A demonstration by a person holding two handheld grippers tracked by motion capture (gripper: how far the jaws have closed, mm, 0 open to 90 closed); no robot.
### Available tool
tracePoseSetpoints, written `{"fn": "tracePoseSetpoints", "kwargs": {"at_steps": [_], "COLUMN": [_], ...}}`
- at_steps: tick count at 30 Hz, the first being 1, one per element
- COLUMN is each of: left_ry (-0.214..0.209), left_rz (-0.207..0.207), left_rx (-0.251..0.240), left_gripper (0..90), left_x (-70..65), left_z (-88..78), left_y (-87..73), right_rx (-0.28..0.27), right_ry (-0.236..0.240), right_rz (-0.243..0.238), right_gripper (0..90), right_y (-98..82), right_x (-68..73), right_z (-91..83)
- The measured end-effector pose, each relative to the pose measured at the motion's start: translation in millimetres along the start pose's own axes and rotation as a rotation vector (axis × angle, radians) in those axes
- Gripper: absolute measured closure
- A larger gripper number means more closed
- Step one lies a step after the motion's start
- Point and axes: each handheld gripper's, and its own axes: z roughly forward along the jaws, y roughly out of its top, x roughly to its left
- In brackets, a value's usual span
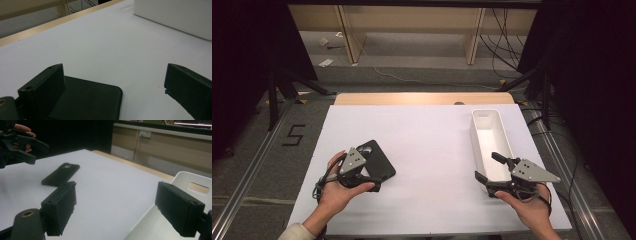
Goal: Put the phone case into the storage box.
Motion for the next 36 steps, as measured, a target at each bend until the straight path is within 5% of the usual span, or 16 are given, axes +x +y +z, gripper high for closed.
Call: {"fn": "tracePoseSetpoints", "kwargs": {"at_steps": [8, 11, 12, 13, 15, 18, 26, 36], "left_ry": [0.005, 0.030, 0.030, 0.032, 0.025, 0.033, 0.019, 0.037], "left_rz": [0.003, 0.017, 0.017, 0.013, 0.018, 0.012, -0.012, -0.012], "left_rx": [0.003, 0.018, 0.018, 0.028, 0.080, 0.133, 0.209, 0.299], "left_gripper": [6.2, 26.9, 42.7, 42.7, 76.8, 88.7, 89.7, 89.7], "left_x": [0.6, 0.5, 0.5, 0.8, 1.2, -0.9, -6.5, -0.8], "left_z": [1.5, 5.1, 5.1, 7.7, 16.8, 28.4, 65.3, 86.3], "left_y": [0.1, 1.0, 1.0, 1.1, 1.7, 3.7, 12.1, 6.2], "right_rx": [-0.002, -0.001, -0.001, 0.000, 0.004, 0.004, 0.007, 0.003], "right_ry": [0.003, 0.000, 0.000, 0.001, 0.005, 0.005, 0.004, 0.008], "right_rz": [0.007, 0.004, 0.004, 0.004, 0.006, 0.007, 0.011, 0.012], "right_gripper": [18.4, 18.5, 18.5, 18.6, 18.8, 18.9, 19.1, 19.2], "right_y": [-0.8, 0.2, 0.2, 0.2, 0.0, -0.3, -0.4, -0.8], "right_x": [-0.6, 0.7, 0.7, 1.0, 1.8, 1.9, 1.4, 1.0], "right_z": [0.6, 0.4, 0.4, 0.7, 2.0, 2.8, 2.0, 2.4]}}
